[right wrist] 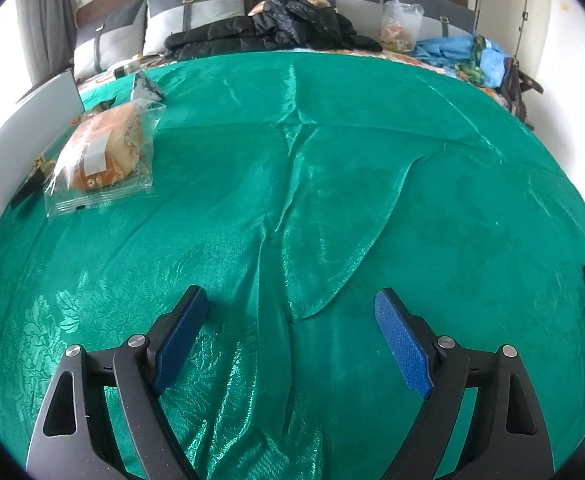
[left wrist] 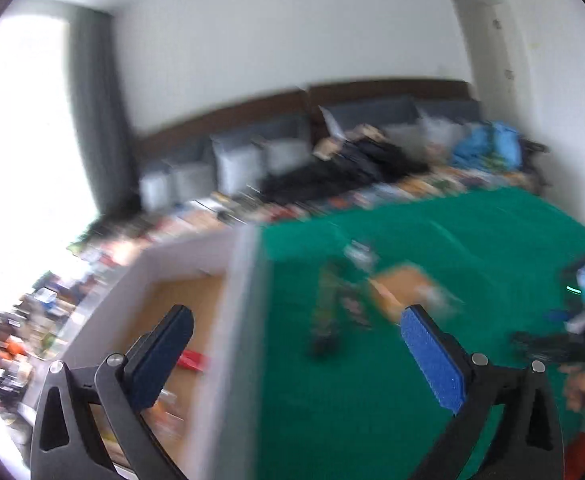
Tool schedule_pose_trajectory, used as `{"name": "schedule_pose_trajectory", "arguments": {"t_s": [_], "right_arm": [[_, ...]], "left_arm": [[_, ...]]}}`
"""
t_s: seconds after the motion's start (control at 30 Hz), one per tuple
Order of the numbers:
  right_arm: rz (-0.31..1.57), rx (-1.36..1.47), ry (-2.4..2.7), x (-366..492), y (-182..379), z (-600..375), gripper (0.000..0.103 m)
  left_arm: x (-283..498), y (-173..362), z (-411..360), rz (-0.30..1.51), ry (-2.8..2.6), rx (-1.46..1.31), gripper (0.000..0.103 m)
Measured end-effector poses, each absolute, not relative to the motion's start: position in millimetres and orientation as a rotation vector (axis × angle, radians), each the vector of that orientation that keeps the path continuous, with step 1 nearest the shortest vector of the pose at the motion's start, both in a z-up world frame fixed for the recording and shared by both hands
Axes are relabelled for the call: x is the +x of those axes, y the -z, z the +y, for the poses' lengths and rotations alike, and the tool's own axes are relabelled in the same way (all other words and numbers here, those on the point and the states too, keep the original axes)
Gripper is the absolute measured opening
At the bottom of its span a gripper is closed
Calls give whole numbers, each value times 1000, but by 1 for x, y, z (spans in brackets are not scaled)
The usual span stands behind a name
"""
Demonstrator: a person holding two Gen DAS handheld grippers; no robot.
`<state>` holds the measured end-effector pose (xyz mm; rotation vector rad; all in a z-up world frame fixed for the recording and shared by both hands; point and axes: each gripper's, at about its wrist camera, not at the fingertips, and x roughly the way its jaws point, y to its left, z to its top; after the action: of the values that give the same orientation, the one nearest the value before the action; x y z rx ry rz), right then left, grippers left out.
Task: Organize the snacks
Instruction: 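Return both tools over the remaining snacks on the bed, then move the left gripper toward the long black-and-yellow stick snack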
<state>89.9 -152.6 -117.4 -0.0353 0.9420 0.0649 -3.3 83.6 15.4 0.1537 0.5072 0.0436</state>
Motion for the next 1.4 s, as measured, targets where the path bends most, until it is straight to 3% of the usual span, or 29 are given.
{"name": "schedule_pose_trajectory", "arguments": {"t_s": [0.23,0.4,1.4], "right_arm": [[946,-33,-60,90,118,-155,90],[946,-34,-60,91,118,-154,90],[946,-32,-60,91,118,-153,90]], "left_arm": [[38,100,34,926,183,183,103],[52,135,48,1026,129,116,103],[63,140,65,932,118,61,103]]}}
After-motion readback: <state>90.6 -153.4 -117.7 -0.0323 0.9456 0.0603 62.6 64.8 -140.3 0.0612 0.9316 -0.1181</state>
